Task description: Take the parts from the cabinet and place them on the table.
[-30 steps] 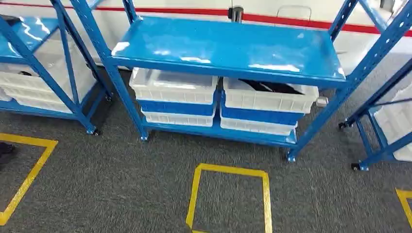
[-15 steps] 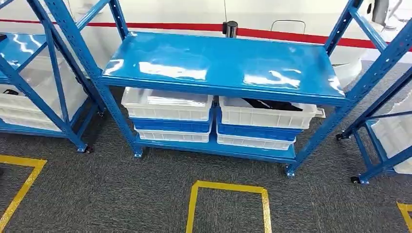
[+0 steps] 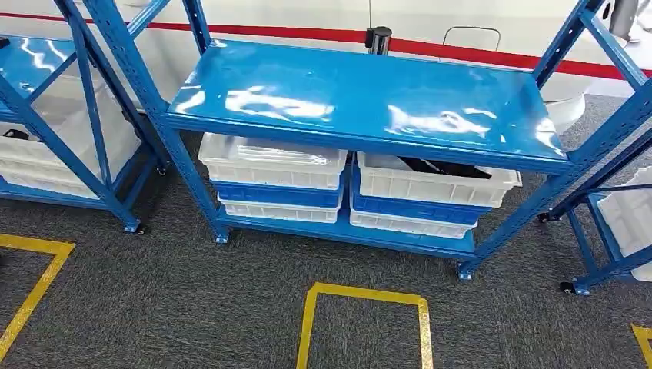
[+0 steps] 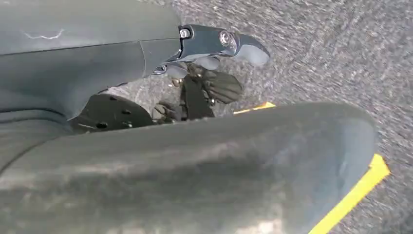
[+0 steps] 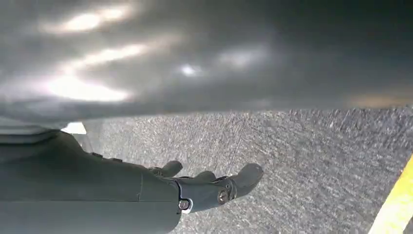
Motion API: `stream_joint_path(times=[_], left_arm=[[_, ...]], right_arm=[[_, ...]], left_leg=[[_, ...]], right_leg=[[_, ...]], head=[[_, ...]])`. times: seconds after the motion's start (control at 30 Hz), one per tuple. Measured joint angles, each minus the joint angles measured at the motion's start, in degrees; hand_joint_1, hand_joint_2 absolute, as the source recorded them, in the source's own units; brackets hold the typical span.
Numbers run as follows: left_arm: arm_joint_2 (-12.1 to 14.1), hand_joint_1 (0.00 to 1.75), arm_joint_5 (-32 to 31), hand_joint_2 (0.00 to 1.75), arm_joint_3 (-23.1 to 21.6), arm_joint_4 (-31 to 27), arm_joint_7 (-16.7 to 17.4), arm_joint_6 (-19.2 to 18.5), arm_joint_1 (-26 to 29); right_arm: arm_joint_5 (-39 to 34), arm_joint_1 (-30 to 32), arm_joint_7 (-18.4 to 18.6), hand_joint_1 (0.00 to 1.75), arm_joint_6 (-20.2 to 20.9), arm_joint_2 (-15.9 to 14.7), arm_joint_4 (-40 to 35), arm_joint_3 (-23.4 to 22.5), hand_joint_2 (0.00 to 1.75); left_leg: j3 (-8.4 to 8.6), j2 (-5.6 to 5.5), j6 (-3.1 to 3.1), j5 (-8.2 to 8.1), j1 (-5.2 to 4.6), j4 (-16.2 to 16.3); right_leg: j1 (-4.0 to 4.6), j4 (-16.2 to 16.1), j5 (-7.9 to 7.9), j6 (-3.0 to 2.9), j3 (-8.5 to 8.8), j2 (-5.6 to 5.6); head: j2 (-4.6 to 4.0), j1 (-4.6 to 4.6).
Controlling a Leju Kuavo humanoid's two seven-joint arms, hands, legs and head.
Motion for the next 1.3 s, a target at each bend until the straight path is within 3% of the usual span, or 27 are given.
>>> stream_joint_path(times=[0.03,0.07,0.17,0.23,0.33,0.37,0.43,0.5,0.53,0.57,0.6,0.63,0.7,0.77,0.83,0.9,0.93,0.97,1.0,1.03,1.07,1.1,1.17,1.2,1.23,1.27,1.3], left_arm=[[0.00,0.00,0.00,0.00,0.00,0.00,-0.24,-0.35,0.00],[0.00,0.00,0.00,0.00,0.00,0.00,-0.48,-0.41,0.00],[0.02,0.00,0.00,0.00,0.00,-0.04,-0.81,-0.81,0.08],[-0.02,0.00,0.00,0.00,0.00,-0.04,-0.87,-0.89,0.15],[0.00,0.00,0.00,0.00,0.00,-0.07,-0.89,-0.92,0.18],[0.00,0.00,0.00,0.00,0.00,-0.07,-0.90,-0.92,0.25],[-0.02,0.00,0.00,0.00,0.00,-0.07,-0.87,-0.92,0.39],[-0.07,0.00,0.00,0.00,0.00,-0.07,-0.87,-0.96,0.49],[0.11,0.00,0.02,0.00,0.04,-0.09,-0.87,-0.96,0.59],[0.15,0.00,0.02,0.00,0.09,-0.11,-0.92,-0.96,0.45],[0.11,0.00,0.02,0.00,0.09,-0.11,-0.94,-0.96,0.31],[0.09,0.00,0.04,0.00,0.09,-0.11,-0.94,-0.96,0.33],[0.07,0.00,0.11,0.00,0.11,-0.11,-0.94,-0.96,0.34],[0.04,0.00,0.11,0.00,0.11,-0.11,-0.94,-0.98,0.28],[0.04,0.00,0.11,0.00,0.15,-0.11,-0.94,-0.98,0.29],[0.04,0.00,0.11,0.00,0.18,-0.11,-0.94,-0.96,0.41],[0.04,0.00,0.11,0.00,0.20,-0.11,-0.94,-0.96,0.44],[0.04,0.00,0.11,0.00,0.20,-0.11,-0.94,-0.98,0.47],[0.04,0.00,0.11,0.00,0.22,-0.11,-0.94,-1.00,0.47],[0.09,0.00,0.11,0.00,0.28,-0.11,-0.94,-1.00,0.61],[0.22,0.00,0.13,0.00,0.44,-0.11,-0.94,-1.00,0.77],[0.22,0.00,0.13,0.00,0.46,-0.13,-0.90,-1.09,0.62],[0.09,0.00,0.13,0.00,0.46,-0.13,-0.92,-1.18,0.52],[-0.04,0.00,0.17,0.00,0.48,-0.15,-0.96,-1.24,0.45],[-0.07,0.00,0.17,0.00,0.50,-0.15,-0.94,-1.24,0.51],[-0.04,0.00,0.20,0.00,0.52,-0.15,-0.94,-1.22,0.49],[-0.04,0.00,0.20,0.00,0.52,-0.15,-0.94,-1.22,0.34]], right_arm=[[0.00,0.01,-0.04,0.00,0.00,0.00,0.00,0.00,0.00],[0.00,0.01,-0.11,0.00,0.00,0.07,0.00,0.00,0.00],[0.00,0.04,-0.20,0.00,0.00,0.11,0.00,0.00,0.00],[0.04,-0.02,-0.24,0.00,0.00,0.07,0.00,0.00,0.00],[0.04,-0.20,-0.28,0.00,-0.02,0.09,0.00,0.02,0.00],[0.04,-0.12,-0.31,0.00,-0.02,0.09,0.00,0.02,0.00],[0.04,0.25,-0.28,0.00,-0.02,0.04,0.00,0.02,0.00],[0.07,0.41,-0.28,0.00,-0.04,-0.13,0.00,0.00,0.00],[0.07,0.59,-0.29,0.00,-0.04,0.19,0.19,0.02,0.00],[0.07,0.38,-0.31,0.00,-0.02,0.33,0.29,0.02,0.00],[0.07,0.20,-0.31,0.00,-0.02,0.22,0.28,0.02,0.00],[0.07,0.25,-0.33,0.00,-0.02,0.13,0.26,0.00,0.00],[0.07,0.45,-0.31,0.00,-0.02,0.07,0.22,0.00,0.00],[0.11,0.49,-0.33,0.00,-0.04,0.04,0.22,0.00,0.00],[0.09,0.29,-0.33,0.00,-0.04,0.09,0.22,0.00,0.00],[0.09,0.37,-0.33,0.00,-0.04,0.09,0.22,0.00,0.00],[0.11,0.44,-0.33,0.00,-0.04,0.09,0.22,0.00,0.00],[0.11,0.44,-0.33,0.00,-0.04,0.09,0.24,0.00,0.00],[0.20,0.42,-0.33,0.00,-0.04,0.09,0.22,0.00,0.00],[0.26,0.49,-0.33,0.00,-0.04,0.15,0.24,0.00,0.00],[0.26,0.24,-0.33,0.00,-0.04,0.33,0.33,0.00,0.00],[0.26,0.16,-0.33,0.00,-0.04,0.41,0.33,0.00,0.00],[0.26,0.04,-0.33,0.00,-0.11,0.28,0.26,0.00,0.00],[0.30,-0.08,-0.33,0.00,-0.11,0.22,0.24,0.00,0.00],[0.33,-0.08,-0.35,0.00,-0.11,0.11,0.22,0.00,0.00],[0.33,-0.15,-0.35,0.00,-0.11,0.13,0.22,0.02,0.00],[0.35,-0.16,-0.35,0.00,-0.11,0.13,0.22,0.02,0.00]], left_leg=[[0.01,0.00,0.00,0.00,0.00,0.00],[-0.06,0.07,0.46,-0.32,-0.43,0.35],[0.13,-0.33,2.47,-0.90,-0.37,-1.32],[2.09,-0.20,2.99,-0.20,0.21,-2.46],[1.99,-0.20,2.74,-0.33,0.34,-2.44],[2.10,-0.24,2.48,-0.49,0.43,-2.43],[2.77,-0.61,1.68,-1.00,0.91,-2.35],[4.04,-0.83,0.31,-1.90,1.74,-2.26],[4.10,-0.70,-0.49,-2.39,1.51,-2.23],[4.54,-0.73,-1.12,-2.80,1.41,-2.00],[4.24,-0.58,-1.60,-3.04,1.28,-2.14],[4.75,-0.58,-1.95,-3.00,1.52,-2.02],[4.97,-0.42,-2.38,-2.78,1.94,-1.36],[0.34,0.22,-2.69,-2.67,1.88,6.49],[-6.21,0.20,-2.61,-6.61,1.70,15.48],[-9.77,0.18,-2.00,-9.85,1.46,17.56],[-10.09,0.18,-1.72,-9.47,1.28,15.88],[-9.57,0.18,-1.02,-7.31,0.95,12.18],[-8.84,0.14,-0.30,-3.73,0.56,8.14],[-8.28,0.19,0.73,2.00,0.00,4.13],[-8.42,-0.42,1.27,5.11,-0.64,2.47],[-8.05,-0.43,0.94,4.11,-0.61,2.50],[-6.93,-0.18,1.17,4.09,-0.69,1.76],[-5.95,-0.45,1.29,4.18,-0.56,1.56],[-5.05,-0.52,1.42,3.91,-0.33,1.06],[-4.53,-0.47,1.86,3.46,-0.26,0.78],[-4.26,-0.48,2.05,3.00,-0.25,0.72]], right_leg=[[0.01,0.00,0.02,0.04,0.00,0.00],[-0.24,-0.42,0.26,0.57,0.06,0.02],[-0.40,0.99,1.57,2.40,0.88,0.04],[-0.41,3.30,-0.63,1.54,-0.20,0.09],[-0.71,16.37,-6.02,0.40,-8.39,0.12],[-0.95,19.13,-6.49,0.67,-10.59,0.11],[-1.64,15.92,-3.44,2.36,-10.64,0.09],[-2.54,5.13,3.14,4.84,-6.90,0.06],[-2.92,2.63,4.43,5.61,-6.22,-0.20],[-2.42,2.28,2.00,3.64,-6.69,-0.34],[-2.22,2.84,2.77,2.61,-6.17,-0.17],[-2.27,2.91,3.15,1.87,-6.88,-0.14],[-2.20,2.93,2.73,1.19,-5.32,0.09],[-2.02,2.84,2.07,0.27,-4.21,-0.09],[-1.55,2.84,1.16,-0.62,-3.41,-0.06],[-1.13,2.83,0.05,-0.78,-2.03,0.28],[-0.93,2.82,-0.58,-0.82,-1.12,0.45],[-0.76,2.78,-1.36,-0.82,0.00,0.56],[-0.53,2.73,-2.09,-0.79,0.91,0.59],[-0.64,2.53,-2.83,-0.78,0.89,0.61],[0.01,2.82,-3.57,-0.47,1.77,0.83],[-0.03,2.21,-4.13,-0.15,1.96,0.93],[-0.03,1.88,-3.42,1.10,3.57,1.00],[0.12,2.35,-3.29,1.30,3.61,1.02],[-0.03,5.35,-2.69,1.43,2.02,0.83],[0.05,10.47,-1.99,1.48,-1.04,0.69],[0.04,15.24,-2.79,1.33,-4.76,0.66]], head=[[0.00,0.00],[0.00,0.00],[0.00,-0.02],[0.00,0.41],[0.00,0.68],[0.00,0.74],[0.00,0.72],[0.00,0.79],[0.00,1.13],[0.00,1.60],[0.00,1.31],[0.00,0.87],[0.00,0.66],[0.00,0.35],[0.00,0.28],[0.00,0.22],[0.00,0.17],[0.00,0.17],[0.00,0.22],[0.00,0.17],[0.00,0.21],[0.00,0.30],[0.00,0.17],[0.00,0.02],[0.00,0.26],[0.00,0.33],[0.00,0.55]])
